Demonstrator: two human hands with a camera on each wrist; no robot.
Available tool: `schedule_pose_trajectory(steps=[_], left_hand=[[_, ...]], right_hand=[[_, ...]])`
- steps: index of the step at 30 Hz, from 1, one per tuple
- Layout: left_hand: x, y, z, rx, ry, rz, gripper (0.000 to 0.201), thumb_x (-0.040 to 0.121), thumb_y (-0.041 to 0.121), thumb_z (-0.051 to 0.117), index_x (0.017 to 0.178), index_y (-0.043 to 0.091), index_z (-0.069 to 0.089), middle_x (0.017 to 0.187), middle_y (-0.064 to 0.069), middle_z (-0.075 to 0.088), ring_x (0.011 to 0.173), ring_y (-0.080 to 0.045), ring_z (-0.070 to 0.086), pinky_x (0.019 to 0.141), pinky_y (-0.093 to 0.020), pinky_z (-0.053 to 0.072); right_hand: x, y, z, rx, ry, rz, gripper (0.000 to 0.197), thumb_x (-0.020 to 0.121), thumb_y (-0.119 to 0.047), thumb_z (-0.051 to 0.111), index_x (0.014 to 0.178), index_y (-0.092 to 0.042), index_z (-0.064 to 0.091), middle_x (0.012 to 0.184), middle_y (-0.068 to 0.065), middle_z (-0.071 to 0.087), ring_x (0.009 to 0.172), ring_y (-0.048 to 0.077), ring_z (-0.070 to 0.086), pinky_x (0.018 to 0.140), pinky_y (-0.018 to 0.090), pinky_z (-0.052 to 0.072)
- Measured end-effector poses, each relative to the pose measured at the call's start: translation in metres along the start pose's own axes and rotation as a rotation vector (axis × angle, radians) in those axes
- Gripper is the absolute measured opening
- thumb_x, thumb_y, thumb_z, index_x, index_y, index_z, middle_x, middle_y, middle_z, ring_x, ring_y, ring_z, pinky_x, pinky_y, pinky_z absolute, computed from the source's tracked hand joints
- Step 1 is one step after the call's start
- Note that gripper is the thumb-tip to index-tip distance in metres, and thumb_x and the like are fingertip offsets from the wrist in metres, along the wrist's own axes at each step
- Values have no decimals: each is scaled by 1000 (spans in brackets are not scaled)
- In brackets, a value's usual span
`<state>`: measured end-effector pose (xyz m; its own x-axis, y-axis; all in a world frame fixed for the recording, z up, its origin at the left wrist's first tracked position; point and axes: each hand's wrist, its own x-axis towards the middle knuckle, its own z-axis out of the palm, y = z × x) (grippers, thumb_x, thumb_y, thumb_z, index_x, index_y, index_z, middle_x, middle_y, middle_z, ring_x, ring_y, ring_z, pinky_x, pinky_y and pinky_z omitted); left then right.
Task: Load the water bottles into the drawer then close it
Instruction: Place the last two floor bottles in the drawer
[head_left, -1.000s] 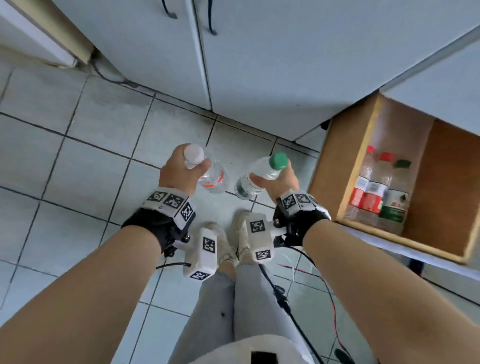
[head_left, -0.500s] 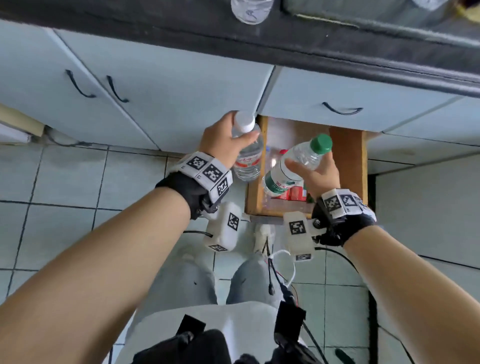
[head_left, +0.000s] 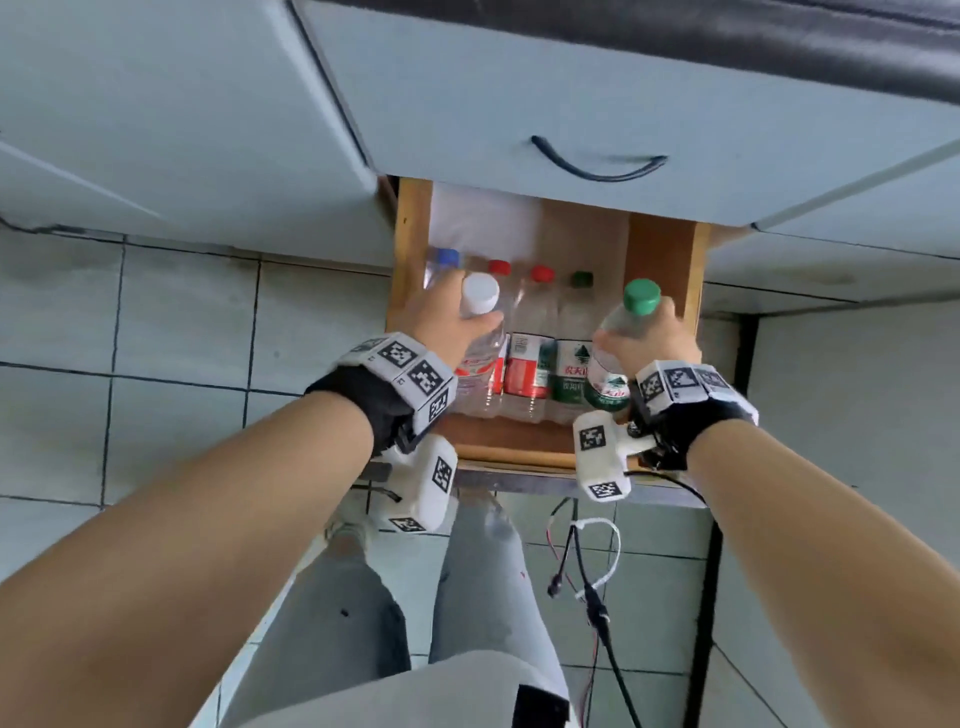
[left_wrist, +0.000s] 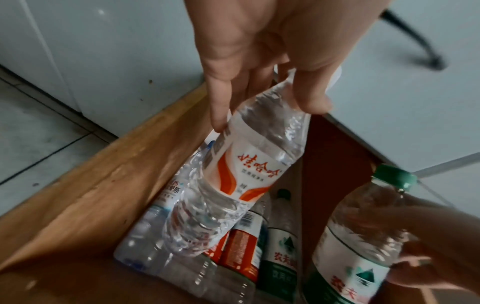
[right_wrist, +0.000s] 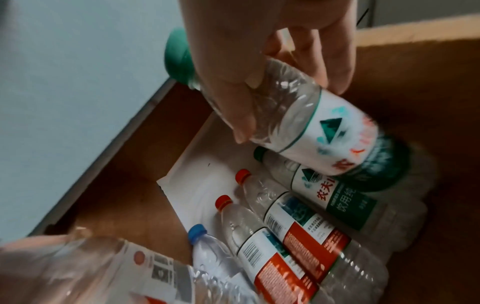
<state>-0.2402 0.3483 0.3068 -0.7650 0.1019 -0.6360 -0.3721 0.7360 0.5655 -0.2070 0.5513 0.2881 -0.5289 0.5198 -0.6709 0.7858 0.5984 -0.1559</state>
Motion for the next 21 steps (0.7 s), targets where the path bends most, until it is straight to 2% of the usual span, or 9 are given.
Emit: schedule_pose_trajectory(steps=[4,7,10,12,15,18,19,21], left_hand=[[36,2,14,102,-16,-66,48,83,41,61,121,12,53,117,-12,64,107,-31,59,93,-39,48],[62,7,19,170,-72,-91,49,85,42,57,121,9,53,118,-16,63,107,-33,59,94,-41,48],[82,6,25,220,-100,-135,48,87,41,54,123,8,52,121,-16,62,109,-33,59,91,-36,46],[94,1,29,267,-117,-182,55,88,45,51,128,8,46,125,-14,59,112,-31,57,89,-35,44],[114,-9,33,309,-145,-248,63,87,48,52,133,7,41,127,-13,58,113,-31,57,90,-35,45],[116,-21,41,364,-144,-267,70,79,34,68,135,5,39,134,-19,51,120,-34,52,98,-40,42],[114,-26,45,401,-162,-263,78,75,27,73,139,7,32,137,-21,47,122,-36,50,101,-43,41],[109,-37,54,464,-235,-246,91,76,16,72,146,15,14,133,-22,49,116,-36,54,99,-44,46]], right_hand=[[39,-6,19,-119,-72,40,58,76,-42,55,123,-11,41,122,10,53,106,36,57,78,43,46],[67,-9,32,-103,-103,101,63,77,-37,65,127,-9,39,119,9,55,110,34,58,82,40,47],[82,-3,44,-113,-139,90,41,88,-29,53,123,-9,48,117,11,63,98,31,63,70,35,46],[88,4,51,-191,-166,68,37,89,-18,55,122,-4,47,116,17,63,101,33,63,74,36,49],[89,8,55,-285,-171,54,53,87,-18,58,131,-1,34,125,22,57,115,36,57,87,40,50],[87,6,54,-348,-182,28,56,91,-15,53,138,-1,26,131,21,52,119,36,54,90,39,49],[86,6,51,-350,-190,45,51,92,-12,50,137,0,29,133,20,50,120,35,53,91,39,49],[82,6,43,-373,-191,34,37,92,-6,46,129,2,43,129,20,55,116,36,57,89,39,50]])
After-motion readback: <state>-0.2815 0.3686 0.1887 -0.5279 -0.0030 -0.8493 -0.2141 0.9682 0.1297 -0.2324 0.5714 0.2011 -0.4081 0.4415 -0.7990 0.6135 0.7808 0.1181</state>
